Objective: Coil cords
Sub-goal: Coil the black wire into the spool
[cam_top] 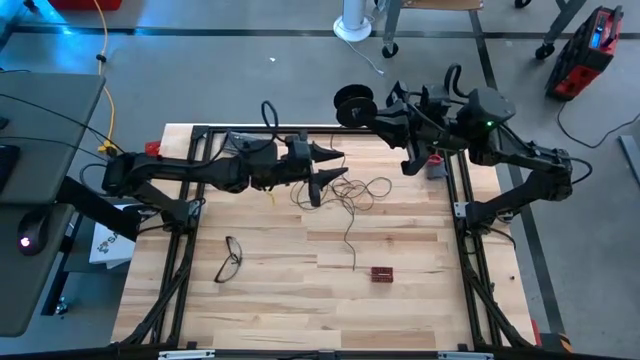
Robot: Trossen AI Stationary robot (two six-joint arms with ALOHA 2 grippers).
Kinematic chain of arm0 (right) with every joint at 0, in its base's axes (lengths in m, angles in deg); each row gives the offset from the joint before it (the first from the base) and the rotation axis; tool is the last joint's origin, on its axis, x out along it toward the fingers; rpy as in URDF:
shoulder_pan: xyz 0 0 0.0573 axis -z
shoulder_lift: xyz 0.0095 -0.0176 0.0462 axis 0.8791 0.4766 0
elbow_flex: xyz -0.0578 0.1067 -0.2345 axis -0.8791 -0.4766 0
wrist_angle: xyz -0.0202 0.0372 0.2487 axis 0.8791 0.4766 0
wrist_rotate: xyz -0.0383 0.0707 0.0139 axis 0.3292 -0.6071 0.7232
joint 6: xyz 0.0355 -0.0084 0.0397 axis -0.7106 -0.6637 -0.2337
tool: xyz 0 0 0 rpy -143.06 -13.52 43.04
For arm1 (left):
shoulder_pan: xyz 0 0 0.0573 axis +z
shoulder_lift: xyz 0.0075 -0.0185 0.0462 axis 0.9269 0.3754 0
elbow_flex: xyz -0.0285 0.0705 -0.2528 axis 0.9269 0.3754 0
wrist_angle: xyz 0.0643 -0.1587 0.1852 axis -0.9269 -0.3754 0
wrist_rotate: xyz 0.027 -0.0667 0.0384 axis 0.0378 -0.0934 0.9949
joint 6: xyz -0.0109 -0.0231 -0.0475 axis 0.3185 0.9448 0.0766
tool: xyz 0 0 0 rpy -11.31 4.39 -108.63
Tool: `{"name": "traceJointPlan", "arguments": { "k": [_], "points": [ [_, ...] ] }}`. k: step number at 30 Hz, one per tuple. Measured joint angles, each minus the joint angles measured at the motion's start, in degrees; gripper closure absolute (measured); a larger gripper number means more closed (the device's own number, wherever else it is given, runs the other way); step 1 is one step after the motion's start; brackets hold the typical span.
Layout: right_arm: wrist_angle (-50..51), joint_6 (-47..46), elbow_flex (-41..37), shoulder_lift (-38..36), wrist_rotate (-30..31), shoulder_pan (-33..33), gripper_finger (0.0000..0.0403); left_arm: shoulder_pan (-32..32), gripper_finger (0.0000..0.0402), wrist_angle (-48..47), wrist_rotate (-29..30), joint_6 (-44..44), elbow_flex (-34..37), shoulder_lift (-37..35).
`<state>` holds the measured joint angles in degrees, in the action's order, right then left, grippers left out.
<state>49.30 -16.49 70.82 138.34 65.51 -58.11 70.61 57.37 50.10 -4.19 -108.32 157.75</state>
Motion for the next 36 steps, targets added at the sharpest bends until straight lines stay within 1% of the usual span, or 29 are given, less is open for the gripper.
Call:
{"name": "traceJointPlan", "arguments": {
  "k": [3, 8, 10, 13, 16, 18, 20, 24, 28, 31, 35, 36],
  "points": [
    [0.1, 0.1, 0.0, 0.0, 0.0, 0.0, 0.0403, 0.0, 0.0213, 1.5, -1.6, -0.1, 0.0, 0.1],
    [0.2, 0.2, 0.0, 0.0, 0.0, 0.0, 0.0403, -0.1, 0.0217, 1.1, -2.0, 0.4, 0.0, 0.2],
    [0.2, 0.0, 0.0, 0.0, 0.0, 0.0, 0.0403, -0.3, 0.0228, 1.6, -2.3, 0.5, 0.0, 0.1],
    [0.2, 0.2, 0.0, 0.0, 0.0, 0.0, 0.0403, -0.3, 0.0256, 1.2, -3.5, 0.8, 0.0, 0.1],
    [0.0, 0.1, 0.0, 0.0, 0.0, 0.0, 0.0403, -0.3, 0.0286, 1.5, -3.5, 1.9, 0.0, 0.4],
    [0.0, 0.1, 0.0, 0.0, 0.0, 0.0, 0.0403, -0.3, 0.0299, 1.4, -3.5, 2.0, 0.0, 0.5],
    [0.0, 0.0, 0.0, 0.0, 0.0, 0.0, 0.0403, -0.3, 0.0304, 1.4, -3.3, 1.9, 0.0, 0.5],
    [0.0, 0.0, 0.0, 0.0, 0.0, 0.0, 0.0403, -0.3, 0.0303, 1.5, -1.5, 1.0, 0.0, 0.5],
    [0.0, 0.0, 0.0, 0.0, 0.0, 0.0, 0.0403, -0.3, 0.031, 1.4, -1.5, 1.0, 0.0, 0.5],
    [0.0, 0.0, 0.0, 0.0, 0.0, 0.0, 0.0403, -0.3, 0.0335, 1.3, -1.5, 1.8, 0.0, 0.5],
    [0.0, 0.0, 0.0, 0.0, -0.2, 0.0, 0.0403, -0.3, 0.0387, 1.5, -1.5, 4.2, 0.0, 0.5],
    [0.0, -0.1, 0.0, 0.0, -0.6, 0.0, 0.0403, -0.3, 0.0394, 1.5, -1.5, 5.0, 0.0, 0.5]
  ]
}}
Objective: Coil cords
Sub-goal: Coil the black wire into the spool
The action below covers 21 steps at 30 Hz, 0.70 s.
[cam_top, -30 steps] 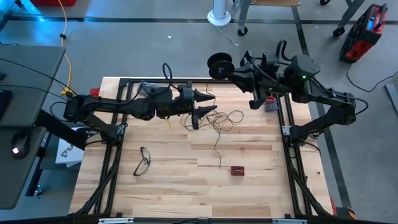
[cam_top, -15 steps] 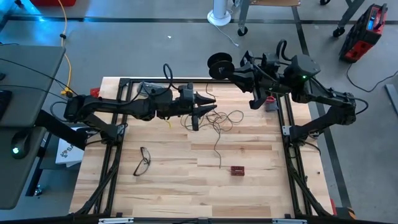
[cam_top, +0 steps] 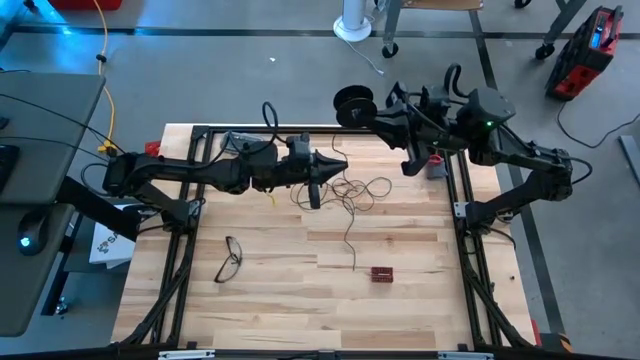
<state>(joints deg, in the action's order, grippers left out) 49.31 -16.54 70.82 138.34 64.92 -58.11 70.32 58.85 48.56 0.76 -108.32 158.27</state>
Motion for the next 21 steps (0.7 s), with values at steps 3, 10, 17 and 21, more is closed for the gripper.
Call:
{"name": "traceJointPlan", "arguments": {
  "k": [3, 10, 17, 21],
  "points": [
    [0.3, -1.6, 0.0, 0.0, -3.7, 0.0, 0.0403, 0.2, 0.0397, 0.0, -0.1, 1.2, 0.0, 0.0],
    [6.8, -6.6, 0.1, 0.4, -17.7, -0.5, 0.0403, 3.7, 0.0401, -0.6, -8.0, 1.1, -0.8, 0.0],
    [16.0, -8.1, 0.1, 3.4, -22.4, -3.9, 0.0403, 6.3, 0.0401, -8.2, -12.9, -4.3, -6.5, 0.0],
    [23.2, -8.4, 0.1, 5.0, -22.5, -5.0, 0.0403, 7.9, 0.0401, -13.9, -13.5, -8.7, -10.5, 0.0]
  ]
}}
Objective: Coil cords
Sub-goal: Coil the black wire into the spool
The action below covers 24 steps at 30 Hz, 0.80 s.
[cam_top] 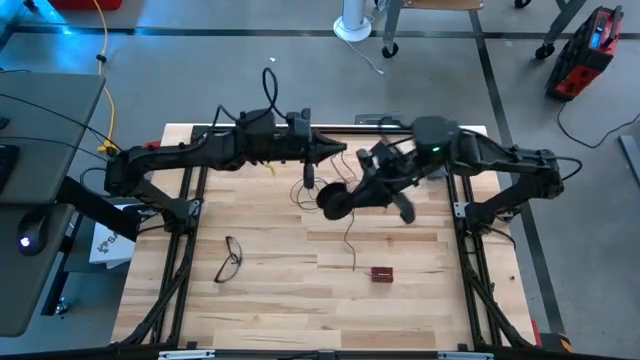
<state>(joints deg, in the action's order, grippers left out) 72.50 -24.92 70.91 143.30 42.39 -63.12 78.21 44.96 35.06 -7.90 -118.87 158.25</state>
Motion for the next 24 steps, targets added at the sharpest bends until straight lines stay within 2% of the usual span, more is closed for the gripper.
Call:
{"name": "traceJointPlan", "arguments": {
  "k": [13, 18, 24],
  "points": [
    [5.7, 0.7, 0.0, 4.9, 2.6, 0.0, 0.0403, 1.2, 0.0401, -5.1, -2.6, -1.5, -8.5, 0.0],
    [12.5, 2.5, -0.1, 4.1, 9.8, 0.0, 0.0403, 0.9, 0.0401, -10.6, -2.6, -4.2, -12.5, 0.0],
    [19.1, 2.8, 0.0, 1.5, 14.4, 0.1, 0.0403, 0.7, 0.0401, -18.3, -2.6, -4.6, -18.3, 0.0]
  ]
}}
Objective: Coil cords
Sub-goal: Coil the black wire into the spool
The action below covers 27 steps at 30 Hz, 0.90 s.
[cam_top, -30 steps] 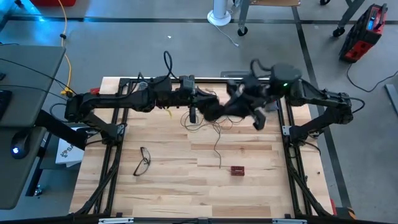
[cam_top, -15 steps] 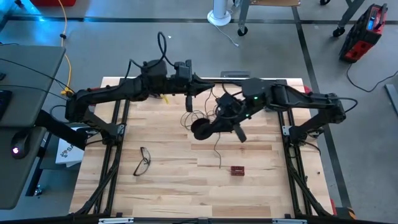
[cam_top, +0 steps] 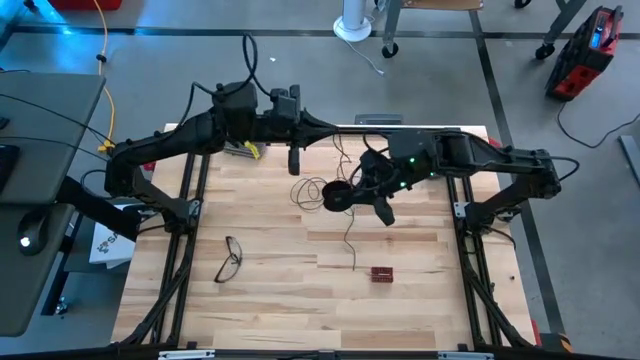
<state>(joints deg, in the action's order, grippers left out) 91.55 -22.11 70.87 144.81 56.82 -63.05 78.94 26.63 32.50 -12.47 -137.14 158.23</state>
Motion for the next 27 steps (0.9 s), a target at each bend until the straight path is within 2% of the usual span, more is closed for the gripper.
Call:
{"name": "traceJointPlan", "arguments": {
  "k": [6, 13, 20, 23, 27],
  "points": [
    [4.5, 0.7, 0.0, -0.3, 5.0, 0.0, 0.0403, -0.7, 0.0401, -0.2, 0.4, -1.4, -3.5, 0.0],
    [5.4, 2.4, 0.1, -0.6, 9.8, 0.0, 0.0403, -2.0, 0.0401, -1.7, 1.4, -1.4, -5.1, -0.4],
    [7.1, 2.8, 0.1, -1.3, 9.1, 0.0, 0.0403, -3.4, 0.0401, -3.8, 7.4, -3.7, -5.1, -2.6],
    [2.5, 3.9, 0.1, -1.2, 6.0, 0.0, 0.0403, -3.1, 0.0401, -2.6, 8.9, -6.4, -5.3, -2.6],
    [-5.8, 4.3, -0.1, -1.0, 5.5, 0.0, 0.0403, -2.7, 0.0401, -2.1, 9.0, -5.5, -5.5, -1.7]
  ]
}}
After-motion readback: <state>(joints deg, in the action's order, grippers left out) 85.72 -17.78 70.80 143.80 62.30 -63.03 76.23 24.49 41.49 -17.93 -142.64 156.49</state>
